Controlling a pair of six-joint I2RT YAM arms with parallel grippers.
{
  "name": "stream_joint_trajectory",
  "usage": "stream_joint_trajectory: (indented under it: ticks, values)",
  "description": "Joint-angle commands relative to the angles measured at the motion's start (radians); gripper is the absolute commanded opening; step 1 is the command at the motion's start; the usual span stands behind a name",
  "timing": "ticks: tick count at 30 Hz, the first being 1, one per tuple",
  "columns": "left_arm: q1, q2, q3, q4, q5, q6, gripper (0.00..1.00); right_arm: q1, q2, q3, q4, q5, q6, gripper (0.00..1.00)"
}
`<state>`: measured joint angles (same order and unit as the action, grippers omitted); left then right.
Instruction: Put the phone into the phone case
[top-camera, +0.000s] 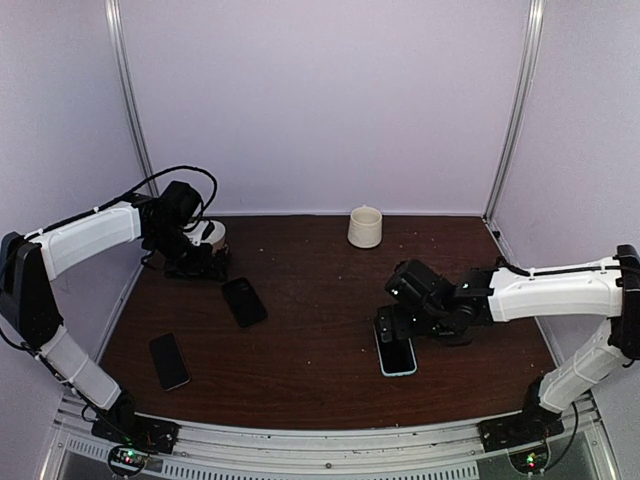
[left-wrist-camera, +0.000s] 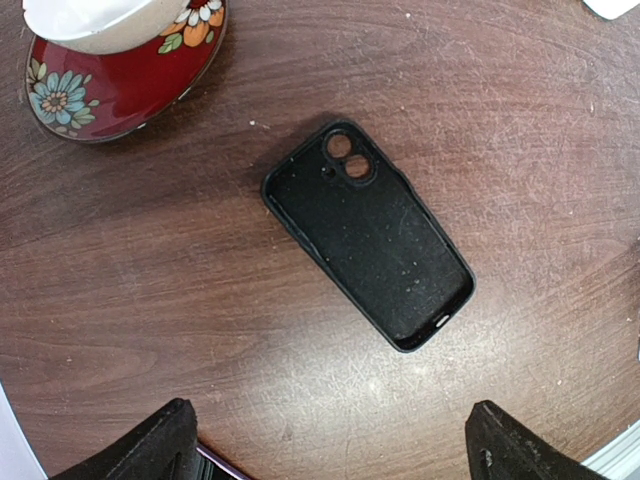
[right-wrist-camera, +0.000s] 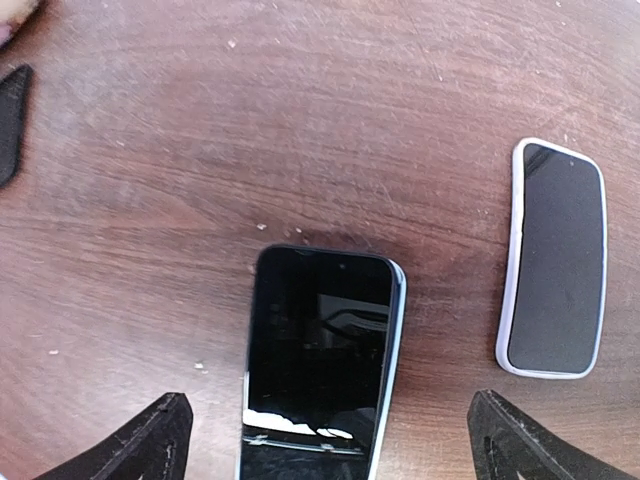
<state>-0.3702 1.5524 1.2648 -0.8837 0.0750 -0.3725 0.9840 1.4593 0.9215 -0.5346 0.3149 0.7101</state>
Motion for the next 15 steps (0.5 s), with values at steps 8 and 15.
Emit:
stream_joint_trajectory:
  ticks: [8, 15]
  values:
    - [-0.004, -0.021, -0.008, 0.024, -0.007, 0.014, 0.98, -0.093, -0.103, -0.099, 0.024, -0.226, -0.026, 0.79]
    - [-0.004, -0.02, -0.009, 0.024, -0.014, 0.015, 0.98, -0.004, 0.013, 0.034, -0.091, -0.273, -0.056, 0.47]
